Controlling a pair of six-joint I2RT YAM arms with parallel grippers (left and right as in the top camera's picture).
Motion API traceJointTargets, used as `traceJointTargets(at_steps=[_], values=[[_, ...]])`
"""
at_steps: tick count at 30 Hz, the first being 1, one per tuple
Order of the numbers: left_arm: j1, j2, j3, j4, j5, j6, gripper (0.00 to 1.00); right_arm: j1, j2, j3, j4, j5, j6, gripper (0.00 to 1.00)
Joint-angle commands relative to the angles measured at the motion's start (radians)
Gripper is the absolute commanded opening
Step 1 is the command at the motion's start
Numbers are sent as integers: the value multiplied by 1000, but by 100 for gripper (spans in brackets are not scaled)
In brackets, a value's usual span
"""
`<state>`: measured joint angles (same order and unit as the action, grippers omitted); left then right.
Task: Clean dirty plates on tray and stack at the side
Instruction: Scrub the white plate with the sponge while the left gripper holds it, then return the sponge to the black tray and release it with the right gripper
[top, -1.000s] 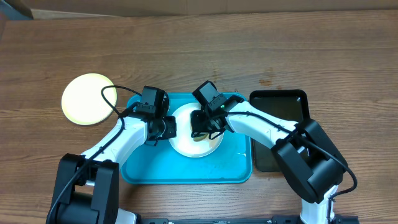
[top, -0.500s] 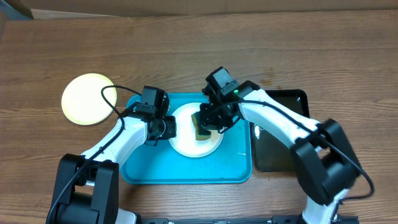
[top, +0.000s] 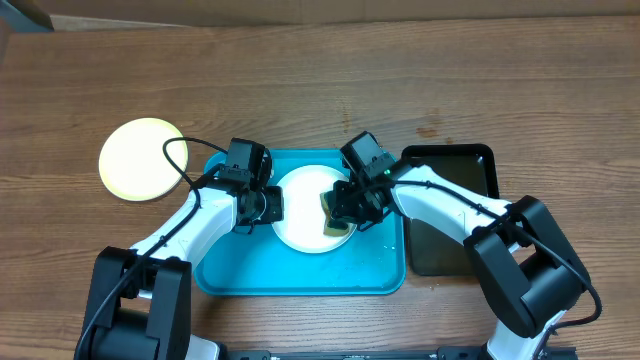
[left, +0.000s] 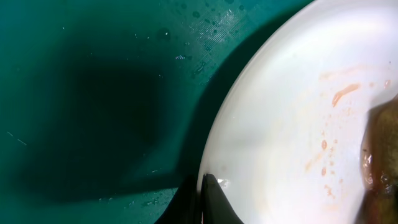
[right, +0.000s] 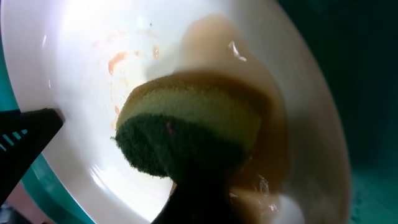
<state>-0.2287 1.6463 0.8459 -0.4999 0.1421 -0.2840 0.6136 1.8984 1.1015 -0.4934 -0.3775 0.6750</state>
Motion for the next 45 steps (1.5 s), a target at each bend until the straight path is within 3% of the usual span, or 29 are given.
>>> traceJointTargets(at_steps=[1, 8, 15, 20, 24, 29, 35, 38, 45], values=[[-14, 15, -6, -5, 27, 26, 4, 35, -17, -73, 66, -34, 73, 4], [-14, 15, -6, -5, 27, 26, 4, 109, -17, -107, 281, -58, 129, 4], [-14, 15, -6, -7, 27, 26, 4, -24, -34, -16, 412, -244, 30, 4], [-14, 15, -6, -8, 27, 26, 4, -123, -110, 31, 284, -272, -51, 4], [-14, 14, -6, -9, 27, 26, 4, -204, -222, 31, 89, -216, -177, 4], [-15, 6, 17, -53, -12, 26, 4, -293, -369, 31, -275, 31, -284, 4], [-43, -57, 23, -87, -115, 12, 4, -318, -425, 27, -613, 391, -282, 4], [-81, -115, 23, -91, -181, -12, 4, -318, -423, -16, -649, 462, -282, 4], [-202, -262, 23, -103, -398, -65, 4, -332, -423, -139, -521, 489, -195, 4]])
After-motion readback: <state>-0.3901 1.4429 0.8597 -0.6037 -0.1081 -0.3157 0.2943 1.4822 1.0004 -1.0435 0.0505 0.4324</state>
